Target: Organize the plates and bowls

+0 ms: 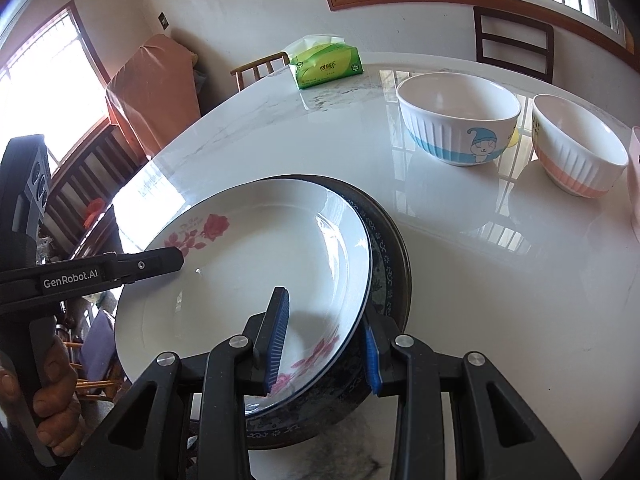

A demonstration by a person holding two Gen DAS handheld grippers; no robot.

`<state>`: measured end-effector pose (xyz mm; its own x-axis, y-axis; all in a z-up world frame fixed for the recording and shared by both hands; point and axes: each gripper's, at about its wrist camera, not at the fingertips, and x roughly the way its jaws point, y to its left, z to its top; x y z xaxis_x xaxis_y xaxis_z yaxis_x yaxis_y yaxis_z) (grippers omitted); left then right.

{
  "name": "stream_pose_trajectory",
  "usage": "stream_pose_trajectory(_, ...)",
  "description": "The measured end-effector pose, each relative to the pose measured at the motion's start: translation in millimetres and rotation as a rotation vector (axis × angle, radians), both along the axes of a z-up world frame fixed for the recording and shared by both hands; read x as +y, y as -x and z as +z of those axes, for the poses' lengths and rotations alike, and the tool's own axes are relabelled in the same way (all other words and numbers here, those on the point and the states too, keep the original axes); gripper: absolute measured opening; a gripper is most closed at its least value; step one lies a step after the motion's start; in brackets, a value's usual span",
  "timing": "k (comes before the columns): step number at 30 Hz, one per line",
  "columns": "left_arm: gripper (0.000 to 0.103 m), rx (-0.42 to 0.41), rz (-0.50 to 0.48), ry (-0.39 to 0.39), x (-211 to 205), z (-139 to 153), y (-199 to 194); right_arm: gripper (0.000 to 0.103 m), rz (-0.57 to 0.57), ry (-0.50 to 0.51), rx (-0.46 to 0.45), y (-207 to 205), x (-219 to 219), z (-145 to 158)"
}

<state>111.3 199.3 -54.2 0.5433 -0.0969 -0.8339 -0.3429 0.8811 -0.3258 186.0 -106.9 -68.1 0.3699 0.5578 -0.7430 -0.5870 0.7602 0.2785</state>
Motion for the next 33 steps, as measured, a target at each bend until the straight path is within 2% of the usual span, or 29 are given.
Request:
stream_pose_trajectory(7,0.020,-0.008,-0.004,0.005,2.7,-0.1,0.3,0.035,0.015,0.016,-0.045,4.2,3.1,-0.4)
stream_pose_trajectory(12,0.020,-0.010,-0.006,-0.011,1.9,1.1,1.1,0.047,0.037,0.039,-0.082,10.8,9.9,-0.2)
stream_pose_trajectory(14,0.022,-0.028,0.005,-0.077,-1.0,7.2,3.2,0.051,0.044,0.047,-0.095,11.8,12.2,0.0)
stream_pose_trajectory(16,0.030,-0.053,0.013,-0.152,-4.3,15.2,5.6,0.055,0.045,0.054,-0.110,13.9,13.3,0.5)
stream_pose_trajectory(17,0.035,-0.061,0.015,-0.161,-4.1,17.8,6.2,0.060,0.043,0.058,-0.116,13.9,13.3,1.0)
stream_pose_trajectory(21,0.036,-0.084,0.023,-0.133,0.8,21.1,8.4,0.078,0.031,0.084,-0.175,14.3,12.6,4.5)
stream_pose_trajectory(25,0.036,-0.081,0.007,-0.124,-3.3,18.5,10.3,0.078,-0.002,0.068,-0.189,10.1,5.8,5.6)
stream_pose_trajectory(30,0.036,-0.091,-0.013,-0.155,-15.7,20.1,12.7,0.078,-0.067,0.027,-0.191,6.3,-17.7,5.6)
stream_pose_trajectory(33,0.036,-0.100,-0.020,-0.174,-22.9,23.7,13.3,0.079,-0.133,0.047,-0.228,4.9,-38.5,5.0)
